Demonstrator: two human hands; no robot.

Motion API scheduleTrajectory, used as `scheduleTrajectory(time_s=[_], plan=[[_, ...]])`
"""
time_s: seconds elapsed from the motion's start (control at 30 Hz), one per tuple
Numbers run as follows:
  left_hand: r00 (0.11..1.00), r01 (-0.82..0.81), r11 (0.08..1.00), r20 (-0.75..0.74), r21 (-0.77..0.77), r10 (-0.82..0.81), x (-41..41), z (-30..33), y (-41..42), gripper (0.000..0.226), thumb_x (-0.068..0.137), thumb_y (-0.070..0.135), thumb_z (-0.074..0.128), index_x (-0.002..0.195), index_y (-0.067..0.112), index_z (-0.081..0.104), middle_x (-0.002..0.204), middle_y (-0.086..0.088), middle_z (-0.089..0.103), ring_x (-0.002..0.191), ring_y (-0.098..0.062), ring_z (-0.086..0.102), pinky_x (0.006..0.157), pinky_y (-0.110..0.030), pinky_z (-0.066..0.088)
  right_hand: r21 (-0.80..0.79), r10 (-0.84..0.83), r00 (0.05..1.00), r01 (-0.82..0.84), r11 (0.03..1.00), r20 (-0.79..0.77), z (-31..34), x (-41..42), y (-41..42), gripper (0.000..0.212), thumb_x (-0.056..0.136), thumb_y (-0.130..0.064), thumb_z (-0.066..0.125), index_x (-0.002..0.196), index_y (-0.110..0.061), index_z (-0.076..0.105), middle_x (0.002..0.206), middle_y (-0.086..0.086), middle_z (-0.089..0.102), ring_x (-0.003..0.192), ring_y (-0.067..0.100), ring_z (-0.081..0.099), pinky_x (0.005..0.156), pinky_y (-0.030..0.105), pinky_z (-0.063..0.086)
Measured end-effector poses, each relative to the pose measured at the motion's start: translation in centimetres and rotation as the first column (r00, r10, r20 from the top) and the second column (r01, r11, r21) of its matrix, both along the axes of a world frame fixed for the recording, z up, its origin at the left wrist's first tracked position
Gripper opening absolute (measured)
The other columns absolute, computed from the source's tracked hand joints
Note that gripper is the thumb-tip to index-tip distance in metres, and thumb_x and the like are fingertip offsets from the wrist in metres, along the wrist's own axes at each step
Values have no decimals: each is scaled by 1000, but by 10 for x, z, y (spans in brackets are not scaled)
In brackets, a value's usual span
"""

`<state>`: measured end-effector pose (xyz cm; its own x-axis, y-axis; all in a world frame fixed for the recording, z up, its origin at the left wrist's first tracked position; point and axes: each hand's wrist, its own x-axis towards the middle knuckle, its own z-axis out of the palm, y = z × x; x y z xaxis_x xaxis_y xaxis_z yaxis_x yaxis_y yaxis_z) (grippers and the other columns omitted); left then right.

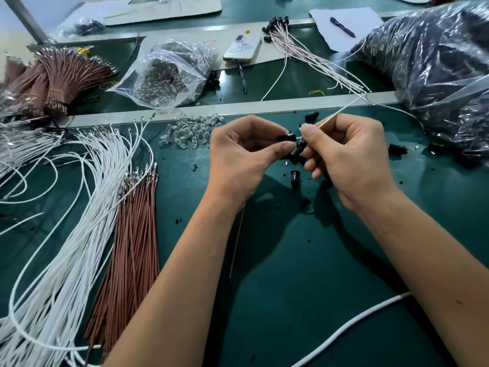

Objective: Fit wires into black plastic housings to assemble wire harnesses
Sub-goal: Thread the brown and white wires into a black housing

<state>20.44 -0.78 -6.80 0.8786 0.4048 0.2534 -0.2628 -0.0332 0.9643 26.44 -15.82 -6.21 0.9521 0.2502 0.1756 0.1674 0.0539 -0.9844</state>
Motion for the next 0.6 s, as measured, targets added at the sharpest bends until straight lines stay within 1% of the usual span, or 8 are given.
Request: scheduleTrajectory(time_s=[0.13, 0.2, 0.33, 0.37, 0.47, 0.6], plan=[[1000, 4, 1000, -17, 8, -3, -1, 0, 2, 21, 69, -10, 85, 83, 0, 72, 84, -16, 76, 77, -25, 74, 82, -39, 62, 48, 55, 998, -53, 997, -38, 1, -4, 1, 21, 96, -10, 72, 79, -3, 64, 55, 4, 64, 40, 16, 56, 37, 22, 42], [1000, 17, 999, -24, 31, -16, -1, 1, 1, 21, 69, -10, 85, 84, -2, 72, 82, -11, 76, 76, -23, 74, 80, -36, 62, 57, 54, 997, -51, 997, -53, 2, -4, 1, 21, 96, -10, 72, 78, -4, 63, 55, 4, 63, 40, 16, 55, 36, 22, 41], [1000, 26, 994, 3, -103, -26, -1, 2, -4, 22, 69, -12, 83, 85, -2, 72, 78, -8, 76, 73, -19, 72, 75, -29, 60, 15, 14, 999, -14, 1000, -46, 2, -3, 1, 22, 96, -11, 73, 76, -6, 64, 55, 3, 64, 40, 15, 54, 36, 22, 40], [1000, 29, 993, 4, -115, -28, -1, 2, -4, 22, 69, -12, 83, 85, -2, 72, 77, -7, 76, 72, -18, 72, 74, -28, 59, 20, 18, 999, -17, 1000, -41, 2, -3, 1, 22, 96, -11, 73, 77, -6, 64, 55, 3, 64, 40, 15, 54, 36, 22, 40], [1000, 31, 993, 3, -111, -31, -1, 0, -3, 22, 69, -11, 83, 85, -2, 71, 78, -9, 76, 73, -20, 73, 76, -30, 60, 56, 73, 996, -70, 996, -52, 3, -4, 0, 21, 96, -11, 72, 78, -6, 64, 56, 4, 63, 40, 15, 54, 36, 22, 39], [999, 41, 996, -22, -82, -43, -1, -1, -4, 22, 69, -11, 84, 82, 0, 71, 78, -10, 75, 73, -20, 72, 78, -31, 60, 102, 149, 983, -138, 985, -110, 5, -4, -1, 23, 96, -11, 72, 75, -8, 63, 56, 5, 62, 40, 14, 52, 36, 20, 37]])
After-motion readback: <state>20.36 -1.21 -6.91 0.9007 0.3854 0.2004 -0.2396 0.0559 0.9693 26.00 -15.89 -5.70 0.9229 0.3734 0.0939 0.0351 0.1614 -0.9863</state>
